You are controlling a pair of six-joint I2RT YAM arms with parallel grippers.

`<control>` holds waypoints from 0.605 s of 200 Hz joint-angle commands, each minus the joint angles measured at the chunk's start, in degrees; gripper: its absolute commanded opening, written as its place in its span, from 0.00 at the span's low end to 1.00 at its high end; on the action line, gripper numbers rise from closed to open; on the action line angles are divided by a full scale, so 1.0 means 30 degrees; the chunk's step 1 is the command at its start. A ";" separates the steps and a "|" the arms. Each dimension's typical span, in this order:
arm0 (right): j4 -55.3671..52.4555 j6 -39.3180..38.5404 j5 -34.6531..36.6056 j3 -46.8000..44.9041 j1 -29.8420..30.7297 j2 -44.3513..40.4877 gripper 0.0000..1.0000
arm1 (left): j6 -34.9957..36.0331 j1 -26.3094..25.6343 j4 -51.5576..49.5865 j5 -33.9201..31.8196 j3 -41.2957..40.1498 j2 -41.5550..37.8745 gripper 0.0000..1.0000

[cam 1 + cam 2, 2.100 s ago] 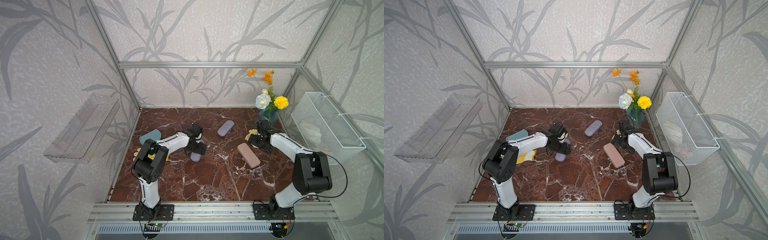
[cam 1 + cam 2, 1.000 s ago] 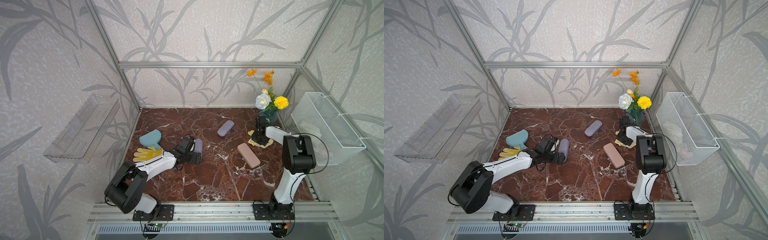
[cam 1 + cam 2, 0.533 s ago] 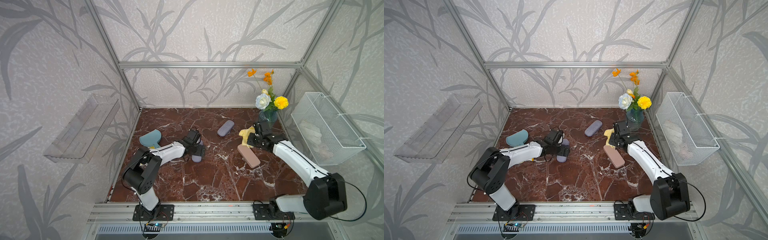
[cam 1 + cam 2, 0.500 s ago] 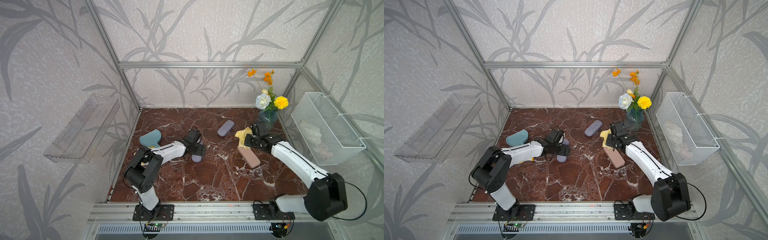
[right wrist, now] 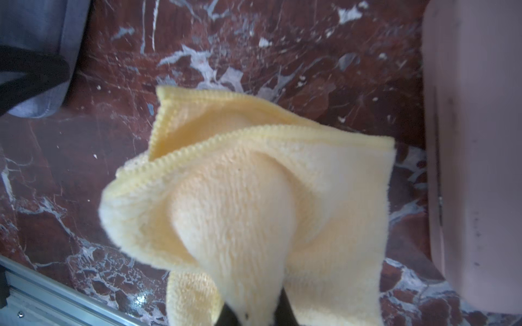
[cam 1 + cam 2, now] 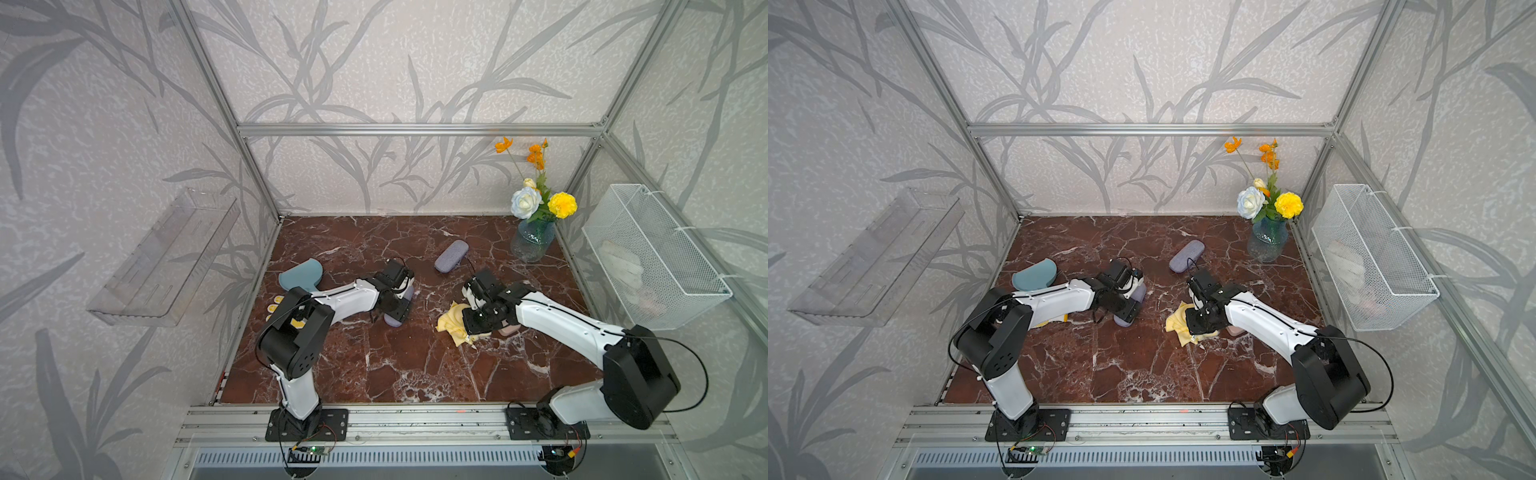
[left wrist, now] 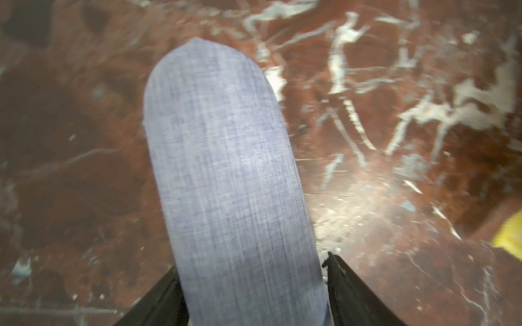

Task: Wipe the eyeglass case
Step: Place the cleaning item at the center of the board, then pick up the cleaning item at the center of the board.

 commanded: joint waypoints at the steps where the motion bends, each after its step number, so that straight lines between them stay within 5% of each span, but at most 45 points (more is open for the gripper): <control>1: -0.1358 -0.0765 -0.0689 -0.0169 -0.0037 0.1396 0.12 | 0.2478 -0.0336 -0.2466 0.0823 0.0766 0.0409 0.76; 17: -0.1478 -0.0762 -0.0610 -0.0255 -0.0012 0.2193 0.21 | 0.2379 -0.0316 -0.2559 0.0995 0.0287 -0.0131 0.78; 40: -0.1424 -0.0790 -0.0531 -0.0215 0.0043 0.2009 0.56 | 0.1443 -0.0313 -0.2227 0.1243 -0.0409 -0.1236 0.84; 60: -0.1855 -0.1074 -0.0433 0.0078 0.0047 0.1304 0.76 | 0.0090 -0.0337 -0.1671 0.0852 -0.1070 -0.2142 0.92; 121: -0.3265 -0.0762 0.2084 0.1207 0.0032 0.1301 0.94 | -0.4873 -0.0395 0.3766 -0.0313 -0.6165 -0.5865 0.95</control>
